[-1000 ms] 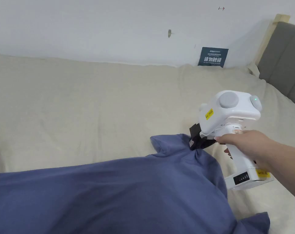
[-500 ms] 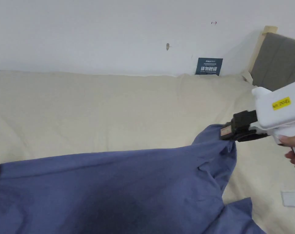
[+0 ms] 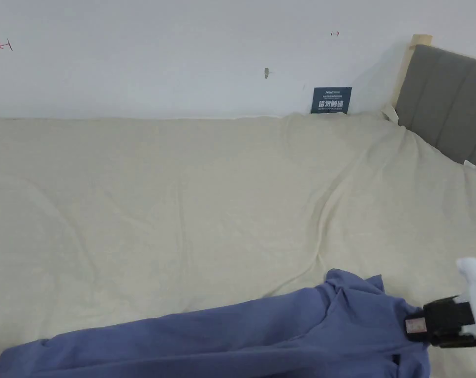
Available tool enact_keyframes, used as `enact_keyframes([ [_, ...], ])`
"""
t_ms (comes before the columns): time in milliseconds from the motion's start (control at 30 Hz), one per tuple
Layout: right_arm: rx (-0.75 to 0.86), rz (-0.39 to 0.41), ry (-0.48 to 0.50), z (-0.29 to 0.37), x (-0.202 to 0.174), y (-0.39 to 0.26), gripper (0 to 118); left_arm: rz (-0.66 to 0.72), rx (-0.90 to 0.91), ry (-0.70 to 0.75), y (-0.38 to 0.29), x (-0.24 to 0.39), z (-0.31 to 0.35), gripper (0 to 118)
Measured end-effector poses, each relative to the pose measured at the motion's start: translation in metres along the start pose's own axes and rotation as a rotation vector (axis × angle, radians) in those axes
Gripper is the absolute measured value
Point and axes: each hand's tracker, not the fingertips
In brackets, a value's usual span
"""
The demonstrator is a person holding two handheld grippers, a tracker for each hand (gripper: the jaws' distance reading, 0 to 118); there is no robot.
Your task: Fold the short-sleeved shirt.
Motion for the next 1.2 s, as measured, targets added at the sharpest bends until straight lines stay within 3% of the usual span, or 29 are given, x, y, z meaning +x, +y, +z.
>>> enact_keyframes([
  [67,0.0,-0.021,-0.042,-0.019,0.01,-0.007,1,0.004,0.003,0.008,-0.013,-0.005,-0.01,4],
  [167,0.019,-0.071,-0.008,-0.028,0.015,-0.013,2,0.005,0.014,0.022,-0.023,-0.008,-0.018,6],
  [200,0.027,-0.08,-0.012,-0.028,0.012,-0.013,9,-0.003,0.017,0.04,-0.025,-0.006,-0.018,16],
  [233,0.046,-0.077,-0.027,-0.022,0.011,-0.015,26,-0.007,0.019,0.055,-0.025,-0.006,-0.016,29],
  [267,0.073,-0.057,-0.057,-0.017,0.008,-0.014,51,-0.001,0.024,0.061,-0.025,-0.005,-0.013,52],
  [300,0.11,-0.035,-0.085,-0.009,0.004,-0.013,88,-0.001,0.032,0.067,-0.025,-0.003,-0.009,93],
  [333,0.156,-0.013,-0.101,0.001,0.001,-0.013,100,-0.005,0.048,0.075,-0.025,-0.001,-0.003,116],
  [367,0.208,0.01,-0.115,0.015,-0.005,-0.011,100,-0.007,0.099,0.075,-0.023,0.002,0.008,118],
  [500,0.364,0.014,-0.021,0.067,-0.038,-0.016,100,0.01,0.272,0.041,-0.016,0.025,0.05,116],
  [600,0.586,0.047,0.041,0.099,-0.078,-0.033,100,-0.051,0.525,0.069,-0.019,0.06,0.081,117],
  [667,0.701,0.101,0.072,0.11,-0.105,-0.047,90,-0.083,0.673,0.118,-0.026,0.087,0.094,115],
  [700,0.767,0.145,0.063,0.112,-0.119,-0.054,56,-0.115,0.719,0.107,-0.028,0.099,0.099,103],
  [733,0.832,0.195,0.054,0.115,-0.132,-0.06,12,-0.132,0.766,0.108,-0.031,0.111,0.103,78],
  [767,0.895,0.246,0.015,0.11,-0.145,-0.066,0,-0.156,0.823,0.141,-0.035,0.123,0.104,31],
  [800,0.98,0.255,-0.006,0.107,-0.156,-0.072,0,-0.178,0.852,0.18,-0.037,0.134,0.102,0],
  [833,1.018,0.274,-0.022,0.105,-0.162,-0.078,0,-0.192,0.862,0.213,-0.037,0.144,0.1,0],
  [867,1.04,0.268,0.032,0.102,-0.165,-0.082,0,-0.247,0.912,0.232,-0.04,0.152,0.105,0],
  [933,1.088,0.267,0.031,0.097,-0.173,-0.09,0,-0.249,0.953,0.174,-0.045,0.158,0.102,0],
  [1033,1.099,0.278,0.026,0.094,-0.18,-0.094,0,-0.276,1.007,0.272,-0.05,0.169,0.105,0],
  [1100,1.071,0.291,0.032,0.094,-0.179,-0.092,0,-0.248,0.974,0.191,-0.043,0.159,0.114,0],
  [1200,1.021,0.316,0.043,0.098,-0.18,-0.091,0,-0.086,0.773,0.043,-0.008,0.108,0.127,0],
])
